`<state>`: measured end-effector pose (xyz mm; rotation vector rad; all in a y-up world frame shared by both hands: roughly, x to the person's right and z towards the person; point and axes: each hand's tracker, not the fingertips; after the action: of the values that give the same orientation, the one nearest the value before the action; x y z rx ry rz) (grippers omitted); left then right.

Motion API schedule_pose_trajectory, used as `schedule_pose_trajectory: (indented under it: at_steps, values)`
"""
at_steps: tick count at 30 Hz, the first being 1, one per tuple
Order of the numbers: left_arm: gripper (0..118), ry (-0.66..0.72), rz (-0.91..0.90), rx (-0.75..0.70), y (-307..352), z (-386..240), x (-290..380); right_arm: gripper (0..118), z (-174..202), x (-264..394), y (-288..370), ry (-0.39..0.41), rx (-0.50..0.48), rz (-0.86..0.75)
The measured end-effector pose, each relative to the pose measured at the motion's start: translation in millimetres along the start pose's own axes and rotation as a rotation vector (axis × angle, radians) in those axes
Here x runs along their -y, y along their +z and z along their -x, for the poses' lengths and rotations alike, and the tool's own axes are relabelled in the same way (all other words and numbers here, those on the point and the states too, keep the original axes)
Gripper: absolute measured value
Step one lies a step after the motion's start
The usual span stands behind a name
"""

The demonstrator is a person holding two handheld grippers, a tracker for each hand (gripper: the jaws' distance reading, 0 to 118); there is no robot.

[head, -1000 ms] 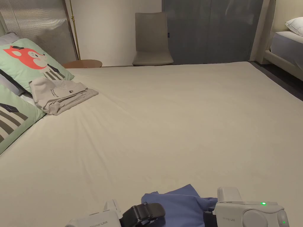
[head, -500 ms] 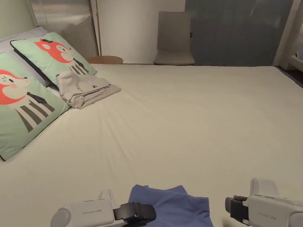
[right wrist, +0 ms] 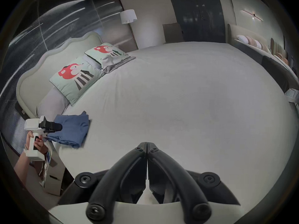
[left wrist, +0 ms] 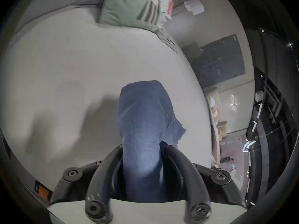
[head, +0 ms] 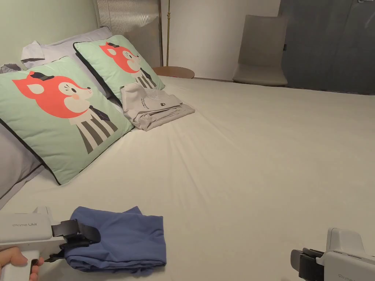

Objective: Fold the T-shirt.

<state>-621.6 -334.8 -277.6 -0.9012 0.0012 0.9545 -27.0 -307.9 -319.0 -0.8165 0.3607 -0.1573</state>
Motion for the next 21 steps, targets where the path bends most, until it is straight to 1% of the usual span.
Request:
schedule_pose_trajectory:
  at_steps: [2,3,4,5,6,7,8,9,11,13,14,15,16,17,18,19,20,21]
  values:
    - [20,0.001,0.004,-0.03,-1.9,-1.5,-5.8,0,1.3,-1.1,-0.5,-0.007,-0.004,-0.001]
    - [22,-0.01,-0.004,-0.059,-3.0,-4.9,-7.7,0,1.7,-1.4,-0.5,-0.01,-0.004,-0.003]
    - [31,-0.018,-0.031,-0.085,-3.1,-9.3,-5.5,0,1.5,-1.4,-0.3,-0.009,-0.001,-0.004]
    - [45,-0.038,-0.066,-0.106,-1.9,-13.9,-2.8,0,1.7,-1.7,0.2,-0.005,0.001,-0.004]
    - [71,-0.089,-0.112,-0.126,1.4,-20.6,1.9,0,1.5,-2.5,1.2,0.0,0.005,-0.005]
    - [91,-0.127,-0.151,-0.136,5.5,-25.5,4.3,0,1.1,-3.5,2.9,0.006,0.009,-0.006]
    - [107,-0.141,-0.179,-0.153,8.9,-31.9,8.9,0,0.3,-4.3,4.6,0.009,0.013,-0.008]
    - [110,-0.169,-0.209,-0.192,14.0,-40.7,15.6,0,-1.0,-5.2,6.5,0.013,0.018,-0.013]
    - [110,-0.265,-0.284,-0.232,26.4,-55.5,28.0,0,-3.7,-6.3,10.4,0.013,0.027,-0.026]
    - [110,-0.342,-0.321,-0.288,34.1,-75.0,45.1,0,-7.0,-6.5,14.7,0.007,0.025,-0.038]
    - [110,-0.363,-0.333,-0.285,36.4,-80.7,51.9,0,-8.2,-6.5,16.6,0.005,0.024,-0.042]
    - [108,-0.369,-0.332,-0.274,38.3,-86.8,59.9,0,-9.2,-6.1,18.3,0.006,0.025,-0.047]
    - [101,-0.384,-0.322,-0.256,39.4,-95.7,69.4,0,-13.2,-4.2,17.7,0.006,0.026,-0.053]
    - [84,-0.399,-0.306,-0.214,38.5,-105.8,81.2,0,-14.6,-3.1,19.7,0.008,0.028,-0.061]
    - [47,-0.422,-0.296,-0.184,36.6,-115.0,92.5,0,-16.4,-2.5,22.0,0.006,0.029,-0.065]
    - [17,-0.45,-0.29,-0.168,32.0,-120.6,102.0,0,-18.8,-1.8,24.6,0.004,0.027,-0.071]
    - [1,-0.46,-0.283,-0.169,24.5,-130.2,112.7,0,-19.2,0.5,28.0,0.001,0.025,-0.078]
    - [1,-0.47,-0.274,-0.172,14.4,-140.5,125.3,0,-21.6,1.4,31.3,-0.004,0.025,-0.085]
